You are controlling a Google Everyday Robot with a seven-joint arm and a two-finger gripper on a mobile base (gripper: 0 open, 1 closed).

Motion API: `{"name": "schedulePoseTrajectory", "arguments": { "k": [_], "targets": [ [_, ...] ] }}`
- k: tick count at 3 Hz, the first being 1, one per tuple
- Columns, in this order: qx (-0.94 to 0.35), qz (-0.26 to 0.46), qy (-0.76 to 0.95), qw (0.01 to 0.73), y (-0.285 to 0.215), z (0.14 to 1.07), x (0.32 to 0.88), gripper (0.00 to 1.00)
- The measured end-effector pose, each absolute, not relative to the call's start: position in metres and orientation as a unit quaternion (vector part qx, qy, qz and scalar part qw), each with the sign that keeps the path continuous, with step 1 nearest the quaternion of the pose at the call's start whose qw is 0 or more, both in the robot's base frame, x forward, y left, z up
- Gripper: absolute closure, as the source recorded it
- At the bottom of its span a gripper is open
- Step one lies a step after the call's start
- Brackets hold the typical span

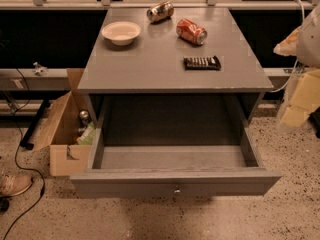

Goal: Place rxbar chocolate into top drawer

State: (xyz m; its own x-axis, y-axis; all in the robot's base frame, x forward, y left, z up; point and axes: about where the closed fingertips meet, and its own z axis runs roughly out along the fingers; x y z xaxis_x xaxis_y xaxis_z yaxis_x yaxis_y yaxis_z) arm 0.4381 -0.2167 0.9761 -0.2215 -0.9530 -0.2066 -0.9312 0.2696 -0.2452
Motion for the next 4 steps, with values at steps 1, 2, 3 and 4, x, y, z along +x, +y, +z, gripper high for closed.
{"name": "schedulePoseTrajectory", "arguments": {
  "k": [1, 2, 3, 4],
  "targets": [
    [-0.603, -0.034, 0.781, 0.159, -0.217, 0.976, 0.438, 0.0],
    [-0.603, -0.018, 0.774, 0.191, -0.213, 0.98, 0.442, 0.0],
    [-0.619, 0.013, 0.746, 0.244, -0.195, 0.978, 0.485, 0.0],
    [-0.624, 0.063, 0.724, 0.286, -0.171, 0.952, 0.564, 0.0]
  ]
}}
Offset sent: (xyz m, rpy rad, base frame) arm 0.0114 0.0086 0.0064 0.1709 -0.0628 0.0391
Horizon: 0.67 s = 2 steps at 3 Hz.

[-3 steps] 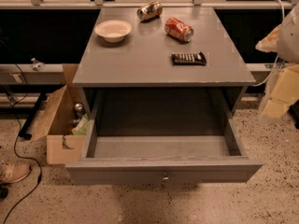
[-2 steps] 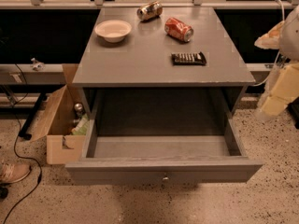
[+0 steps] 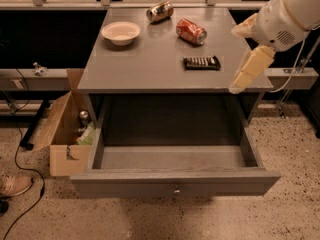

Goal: Place rxbar chocolate into top drawer

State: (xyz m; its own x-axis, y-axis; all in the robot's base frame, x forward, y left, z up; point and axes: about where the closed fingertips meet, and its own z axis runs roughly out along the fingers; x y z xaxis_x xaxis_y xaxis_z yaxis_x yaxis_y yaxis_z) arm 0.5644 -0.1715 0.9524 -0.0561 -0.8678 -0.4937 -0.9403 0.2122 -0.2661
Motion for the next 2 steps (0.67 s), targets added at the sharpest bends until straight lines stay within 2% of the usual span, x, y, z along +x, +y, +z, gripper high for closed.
{"name": "schedulePoseTrajectory", "arguments": {
  "k": [2],
  "targets": [
    [-0.583, 0.134, 0.743, 0.301, -0.151, 0.886, 0.675, 0.0]
  ]
}}
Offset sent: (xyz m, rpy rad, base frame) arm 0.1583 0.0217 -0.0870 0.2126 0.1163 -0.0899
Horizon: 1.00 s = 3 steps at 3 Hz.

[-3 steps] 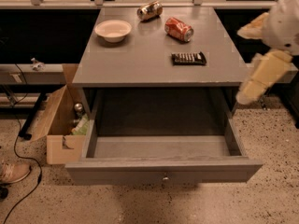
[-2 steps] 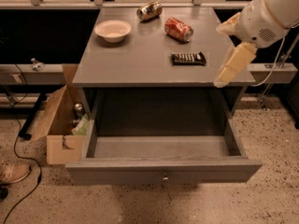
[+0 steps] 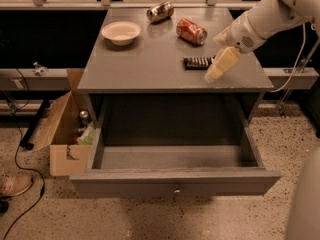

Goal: Place rxbar chocolate into top drawer

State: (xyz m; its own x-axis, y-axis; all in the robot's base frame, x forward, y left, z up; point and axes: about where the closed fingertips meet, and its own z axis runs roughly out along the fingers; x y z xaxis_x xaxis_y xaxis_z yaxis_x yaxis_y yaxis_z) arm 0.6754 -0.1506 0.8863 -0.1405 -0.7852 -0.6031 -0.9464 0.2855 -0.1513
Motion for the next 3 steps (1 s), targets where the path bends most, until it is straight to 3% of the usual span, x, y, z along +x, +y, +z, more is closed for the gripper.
{"name": "schedulePoseTrajectory", "arguments": {
  "k": [3],
  "targets": [
    [-0.542, 0.157, 0.775, 0.284, -0.157, 0.843, 0.743, 0.0]
  ]
}}
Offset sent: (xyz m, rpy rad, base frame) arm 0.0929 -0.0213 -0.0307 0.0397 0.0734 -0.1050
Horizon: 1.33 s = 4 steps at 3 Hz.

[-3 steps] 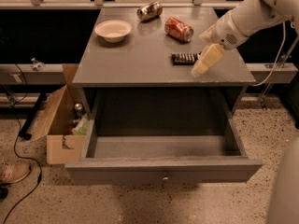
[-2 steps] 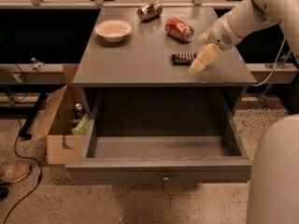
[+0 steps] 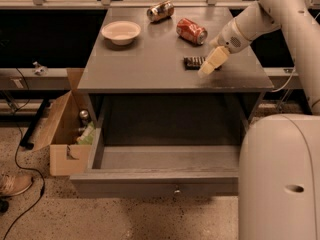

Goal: Place rxbar chocolate into top drawer

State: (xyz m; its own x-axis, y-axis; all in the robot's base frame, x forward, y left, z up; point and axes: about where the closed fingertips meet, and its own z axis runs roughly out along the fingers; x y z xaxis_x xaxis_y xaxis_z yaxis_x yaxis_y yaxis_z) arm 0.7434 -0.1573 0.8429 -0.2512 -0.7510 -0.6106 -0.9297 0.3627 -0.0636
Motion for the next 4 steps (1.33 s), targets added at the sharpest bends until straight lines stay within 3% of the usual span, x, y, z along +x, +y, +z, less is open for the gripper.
{"name": "schedulePoseTrajectory", "arguments": {
  "k": [1, 3, 4],
  "targets": [
    [-0.539, 0.162, 0.78, 0.274, -0.157, 0.832, 0.752, 0.0],
    [-0.545, 0.16, 0.778, 0.269, -0.158, 0.827, 0.758, 0.58],
    [-0.549, 0.16, 0.771, 0.279, -0.159, 0.837, 0.756, 0.81]
  ]
}}
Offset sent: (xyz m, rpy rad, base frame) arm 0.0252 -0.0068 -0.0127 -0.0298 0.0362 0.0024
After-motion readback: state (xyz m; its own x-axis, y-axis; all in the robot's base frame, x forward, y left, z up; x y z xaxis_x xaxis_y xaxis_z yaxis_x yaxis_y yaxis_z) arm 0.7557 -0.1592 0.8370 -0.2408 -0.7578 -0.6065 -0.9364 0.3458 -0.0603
